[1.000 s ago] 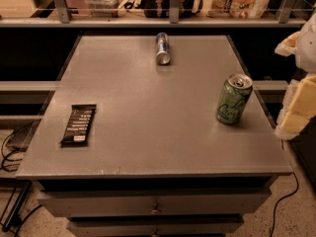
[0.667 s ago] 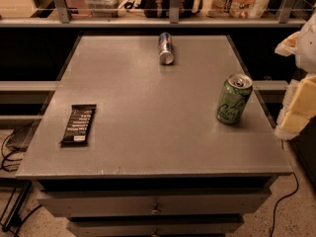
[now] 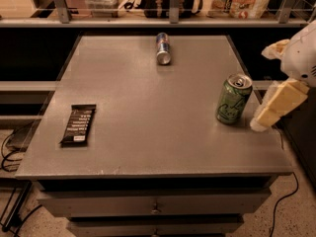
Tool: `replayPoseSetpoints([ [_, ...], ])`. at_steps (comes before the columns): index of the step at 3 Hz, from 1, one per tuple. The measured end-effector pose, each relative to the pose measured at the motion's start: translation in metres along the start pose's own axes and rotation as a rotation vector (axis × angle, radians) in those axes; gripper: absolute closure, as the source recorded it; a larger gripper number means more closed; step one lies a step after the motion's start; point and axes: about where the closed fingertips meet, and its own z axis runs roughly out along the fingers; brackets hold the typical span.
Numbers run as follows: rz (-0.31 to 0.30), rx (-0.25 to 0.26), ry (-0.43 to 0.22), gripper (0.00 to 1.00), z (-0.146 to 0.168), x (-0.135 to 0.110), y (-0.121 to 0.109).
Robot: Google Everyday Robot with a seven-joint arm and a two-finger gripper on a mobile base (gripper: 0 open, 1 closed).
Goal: Move green can near rxbar chocolate
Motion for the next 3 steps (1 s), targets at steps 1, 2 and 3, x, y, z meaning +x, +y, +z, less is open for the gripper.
replayPoseSetpoints([
  [1,0.025,-0.001,-0.104,0.0,0.025,-0.004,-0.019],
  [2,0.027,-0.031,-0.137,0.0,0.053,-0.007,-0.03],
  [3,0.016,-0.064,-0.118,0.16,0.075,-0.005,-0.033],
])
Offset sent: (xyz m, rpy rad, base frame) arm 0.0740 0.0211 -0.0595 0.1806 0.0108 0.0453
